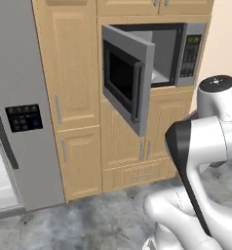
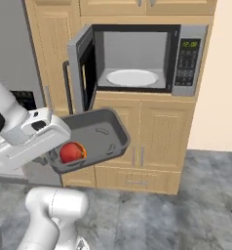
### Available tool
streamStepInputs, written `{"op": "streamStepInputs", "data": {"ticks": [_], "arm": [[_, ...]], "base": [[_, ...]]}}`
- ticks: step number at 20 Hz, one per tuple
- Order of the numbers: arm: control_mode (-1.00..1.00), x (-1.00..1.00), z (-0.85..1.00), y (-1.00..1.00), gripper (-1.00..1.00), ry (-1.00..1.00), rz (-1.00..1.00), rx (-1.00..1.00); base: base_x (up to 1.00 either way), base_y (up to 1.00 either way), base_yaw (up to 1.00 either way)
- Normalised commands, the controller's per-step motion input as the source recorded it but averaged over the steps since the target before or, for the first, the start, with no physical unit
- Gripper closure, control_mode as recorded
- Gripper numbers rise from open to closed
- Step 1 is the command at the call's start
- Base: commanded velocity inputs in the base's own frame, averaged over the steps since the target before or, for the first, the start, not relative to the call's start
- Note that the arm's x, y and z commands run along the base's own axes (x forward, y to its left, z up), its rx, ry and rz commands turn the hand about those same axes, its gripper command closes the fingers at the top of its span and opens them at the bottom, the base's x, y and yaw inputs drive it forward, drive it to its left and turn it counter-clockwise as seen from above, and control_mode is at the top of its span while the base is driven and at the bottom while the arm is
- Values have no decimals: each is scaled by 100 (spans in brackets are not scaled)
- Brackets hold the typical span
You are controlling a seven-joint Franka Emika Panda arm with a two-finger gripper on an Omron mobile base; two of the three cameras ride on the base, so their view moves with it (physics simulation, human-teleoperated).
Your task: Place the tupperware containing the shrimp and onion meal in the microwave. Close the microwave door and press the start button to reheat the meal.
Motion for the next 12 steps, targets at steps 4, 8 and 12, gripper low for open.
{"op": "streamStepInputs", "data": {"ticks": [4, 8, 12], "arm": [[100, 0, 0, 0, 100, 0, 0, 0], [100, 0, 0, 0, 100, 0, 0, 0], [100, 0, 0, 0, 100, 0, 0, 0]], "base": [[26, -71, -63], [15, -46, -72], [19, -38, -72]]}}
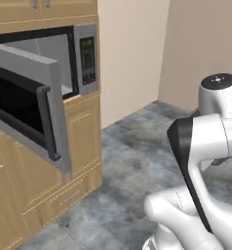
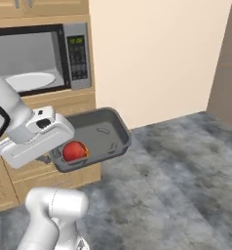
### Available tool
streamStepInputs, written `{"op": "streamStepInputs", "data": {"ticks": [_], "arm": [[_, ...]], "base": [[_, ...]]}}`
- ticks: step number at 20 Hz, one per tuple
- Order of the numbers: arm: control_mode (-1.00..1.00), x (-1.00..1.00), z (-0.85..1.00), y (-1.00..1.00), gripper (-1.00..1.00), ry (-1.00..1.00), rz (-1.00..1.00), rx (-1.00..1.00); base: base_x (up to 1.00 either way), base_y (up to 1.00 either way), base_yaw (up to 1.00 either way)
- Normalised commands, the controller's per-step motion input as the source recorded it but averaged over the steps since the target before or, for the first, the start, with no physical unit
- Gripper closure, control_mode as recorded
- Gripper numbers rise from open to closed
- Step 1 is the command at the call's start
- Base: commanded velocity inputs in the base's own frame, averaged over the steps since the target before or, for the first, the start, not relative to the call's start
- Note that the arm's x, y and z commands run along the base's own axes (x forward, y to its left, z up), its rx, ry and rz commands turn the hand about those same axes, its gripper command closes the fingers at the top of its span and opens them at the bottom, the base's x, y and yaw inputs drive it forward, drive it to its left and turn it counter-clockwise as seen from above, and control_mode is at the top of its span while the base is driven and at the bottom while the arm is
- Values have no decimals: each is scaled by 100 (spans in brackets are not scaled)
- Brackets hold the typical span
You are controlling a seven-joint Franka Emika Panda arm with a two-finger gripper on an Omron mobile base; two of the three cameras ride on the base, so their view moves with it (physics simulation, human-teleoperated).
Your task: Place the tupperware containing the shrimp and onion meal in the microwave. Close the microwave door and press the start button to reheat the meal.
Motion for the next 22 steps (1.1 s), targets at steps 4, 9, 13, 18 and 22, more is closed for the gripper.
{"op": "streamStepInputs", "data": {"ticks": [4, 9, 13, 18, 22], "arm": [[100, 0, 0, 0, 100, 0, 0, 0], [100, 0, 0, 0, 100, 0, 0, 0], [100, 0, 0, 0, 100, 0, 0, 0], [100, 0, 0, 0, 100, 0, 0, 0], [100, 0, 0, 0, 100, 0, 0, 0]], "base": [[56, -32, -61], [95, -34, -31], [100, -21, 5], [100, -14, 47], [95, -15, 73]]}}
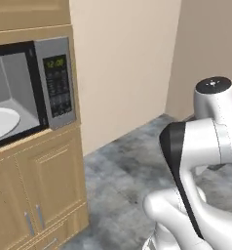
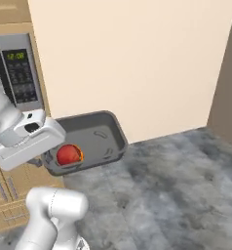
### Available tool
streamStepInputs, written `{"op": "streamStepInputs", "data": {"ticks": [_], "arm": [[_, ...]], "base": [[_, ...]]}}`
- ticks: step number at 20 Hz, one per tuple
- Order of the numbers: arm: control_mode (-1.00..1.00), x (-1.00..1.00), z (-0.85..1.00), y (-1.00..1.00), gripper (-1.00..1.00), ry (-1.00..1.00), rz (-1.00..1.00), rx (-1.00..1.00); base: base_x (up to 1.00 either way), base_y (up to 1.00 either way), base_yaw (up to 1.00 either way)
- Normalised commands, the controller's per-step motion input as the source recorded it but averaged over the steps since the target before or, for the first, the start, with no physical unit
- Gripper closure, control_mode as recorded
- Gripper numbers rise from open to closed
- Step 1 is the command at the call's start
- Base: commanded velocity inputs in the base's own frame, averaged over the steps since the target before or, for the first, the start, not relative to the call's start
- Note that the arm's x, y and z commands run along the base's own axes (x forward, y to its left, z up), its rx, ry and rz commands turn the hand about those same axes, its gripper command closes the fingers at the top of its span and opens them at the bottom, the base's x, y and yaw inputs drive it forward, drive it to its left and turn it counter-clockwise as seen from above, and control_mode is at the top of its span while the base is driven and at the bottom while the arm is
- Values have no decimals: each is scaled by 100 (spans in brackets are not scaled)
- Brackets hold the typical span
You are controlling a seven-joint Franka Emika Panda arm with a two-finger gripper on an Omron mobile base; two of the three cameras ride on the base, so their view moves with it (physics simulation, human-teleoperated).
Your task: Place the tupperware containing the shrimp and onion meal in the microwave. Close the microwave door and press the start button to reheat the meal.
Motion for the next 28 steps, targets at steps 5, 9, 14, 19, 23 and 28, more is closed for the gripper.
{"op": "streamStepInputs", "data": {"ticks": [5, 9, 14, 19, 23, 28], "arm": [[100, 0, 0, 0, 100, 0, 0, 0], [100, 0, 0, 0, 100, 0, 0, 0], [100, 0, 0, 0, 100, 0, 0, 0], [100, 0, 0, 0, 100, 0, 0, 0], [100, 0, 0, 0, 100, 0, 0, 0], [100, 0, 0, 0, 100, 0, 0, 0]], "base": [[77, -16, 80], [40, -24, 84], [0, -10, 83], [9, 0, 70], [54, 1, 49], [58, 24, 9]]}}
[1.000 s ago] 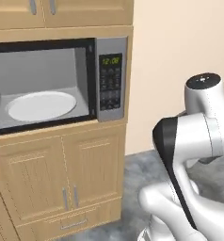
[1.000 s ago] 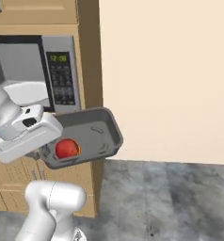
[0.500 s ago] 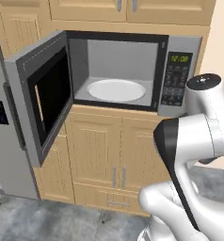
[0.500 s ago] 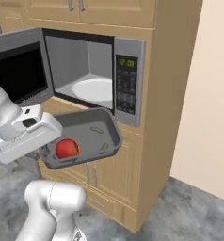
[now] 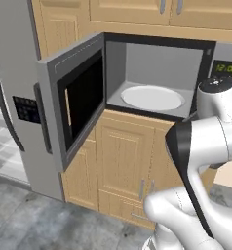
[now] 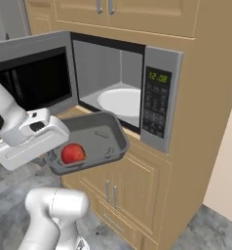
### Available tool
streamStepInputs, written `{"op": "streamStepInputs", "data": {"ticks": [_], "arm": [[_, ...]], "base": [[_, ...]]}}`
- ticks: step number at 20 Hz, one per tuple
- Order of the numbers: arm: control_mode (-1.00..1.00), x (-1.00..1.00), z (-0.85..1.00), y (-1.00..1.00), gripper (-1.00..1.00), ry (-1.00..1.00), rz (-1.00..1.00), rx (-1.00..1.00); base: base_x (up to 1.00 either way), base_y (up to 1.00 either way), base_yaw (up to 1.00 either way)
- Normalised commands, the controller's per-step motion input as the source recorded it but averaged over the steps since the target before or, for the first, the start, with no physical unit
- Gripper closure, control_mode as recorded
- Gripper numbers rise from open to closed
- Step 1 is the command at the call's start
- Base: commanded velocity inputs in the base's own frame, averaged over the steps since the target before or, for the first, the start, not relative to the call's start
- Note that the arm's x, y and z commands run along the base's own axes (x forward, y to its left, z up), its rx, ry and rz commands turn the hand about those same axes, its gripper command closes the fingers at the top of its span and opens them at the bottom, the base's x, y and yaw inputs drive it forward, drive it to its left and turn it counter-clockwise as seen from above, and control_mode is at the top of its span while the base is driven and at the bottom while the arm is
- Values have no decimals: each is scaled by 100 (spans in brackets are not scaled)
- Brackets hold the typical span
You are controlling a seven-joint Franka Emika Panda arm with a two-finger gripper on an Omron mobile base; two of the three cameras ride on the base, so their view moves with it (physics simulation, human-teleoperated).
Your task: Place the tupperware containing the shrimp and onion meal in the microwave. Close the microwave door and press the start button to reheat the meal.
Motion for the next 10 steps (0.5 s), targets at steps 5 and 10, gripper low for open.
{"op": "streamStepInputs", "data": {"ticks": [5, 10], "arm": [[100, 0, 0, 0, 100, 0, 0, 0], [100, 0, 0, 0, 100, 0, 0, 0]], "base": [[18, 51, -7], [9, 41, -19]]}}
